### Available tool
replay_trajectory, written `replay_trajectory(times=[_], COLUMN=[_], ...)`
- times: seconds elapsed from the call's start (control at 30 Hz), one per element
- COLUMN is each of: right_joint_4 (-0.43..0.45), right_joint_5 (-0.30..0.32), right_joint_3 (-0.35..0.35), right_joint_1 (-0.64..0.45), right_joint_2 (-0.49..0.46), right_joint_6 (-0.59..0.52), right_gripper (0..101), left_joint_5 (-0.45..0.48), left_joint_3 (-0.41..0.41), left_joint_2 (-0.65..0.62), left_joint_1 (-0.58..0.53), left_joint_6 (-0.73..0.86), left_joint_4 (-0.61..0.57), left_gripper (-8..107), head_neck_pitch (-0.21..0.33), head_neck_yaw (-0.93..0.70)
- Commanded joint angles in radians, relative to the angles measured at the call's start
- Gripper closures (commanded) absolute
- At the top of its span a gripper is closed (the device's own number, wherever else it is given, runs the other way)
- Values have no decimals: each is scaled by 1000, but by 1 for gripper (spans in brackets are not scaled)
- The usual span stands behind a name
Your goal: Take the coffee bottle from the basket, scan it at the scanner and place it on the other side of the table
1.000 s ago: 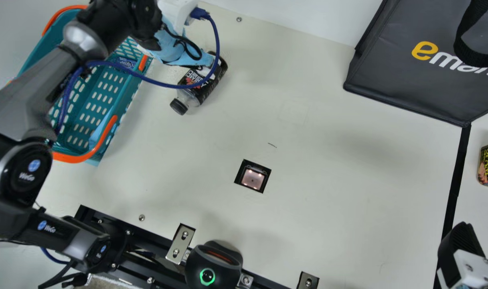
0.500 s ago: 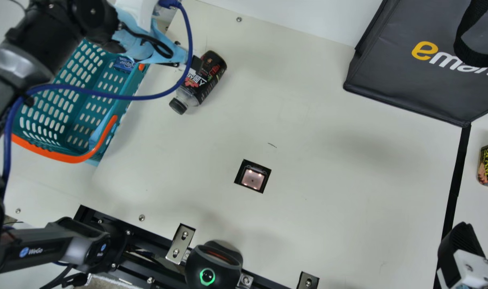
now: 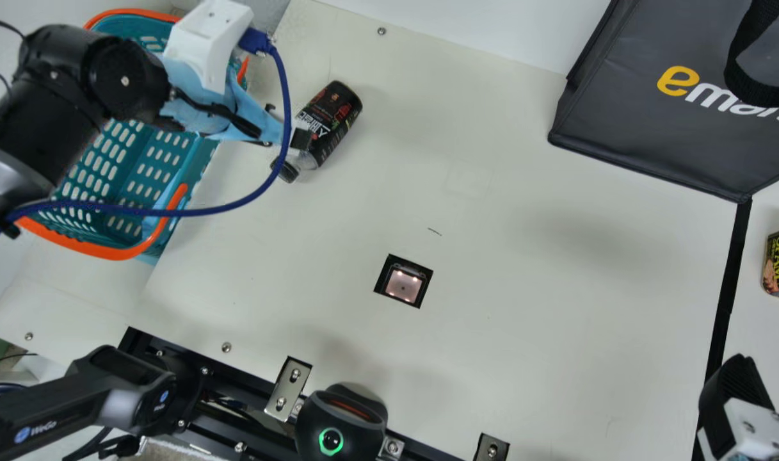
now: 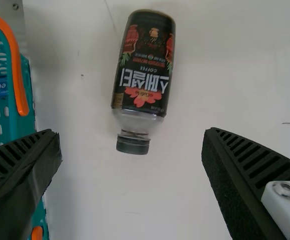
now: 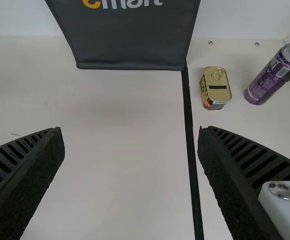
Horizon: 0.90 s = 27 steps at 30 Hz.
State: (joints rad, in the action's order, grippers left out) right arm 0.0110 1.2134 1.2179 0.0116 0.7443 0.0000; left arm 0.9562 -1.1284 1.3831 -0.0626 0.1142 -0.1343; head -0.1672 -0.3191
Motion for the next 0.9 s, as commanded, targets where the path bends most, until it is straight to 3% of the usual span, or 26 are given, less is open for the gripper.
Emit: replay_trajectory(times=[0.0,0.37,0.87], right_joint_4=[0,0,0], right_joint_5=[0,0,-1], right_joint_3=[0,0,0], right_joint_1=[0,0,0], right_joint_2=[0,0,0], right_joint_6=[0,0,0], right_gripper=[6,6,6], left_joint_5=[-42,-212,-476], left_joint_3=[59,247,415], left_joint_2=[-8,-39,11], left_joint_1=[-2,-28,-62], left_joint_6=[4,-15,-63], left_joint_4=[1,34,88], left_gripper=[9,9,9], head_neck_pitch=[29,29,29], head_neck_yaw=[-2,-2,-2])
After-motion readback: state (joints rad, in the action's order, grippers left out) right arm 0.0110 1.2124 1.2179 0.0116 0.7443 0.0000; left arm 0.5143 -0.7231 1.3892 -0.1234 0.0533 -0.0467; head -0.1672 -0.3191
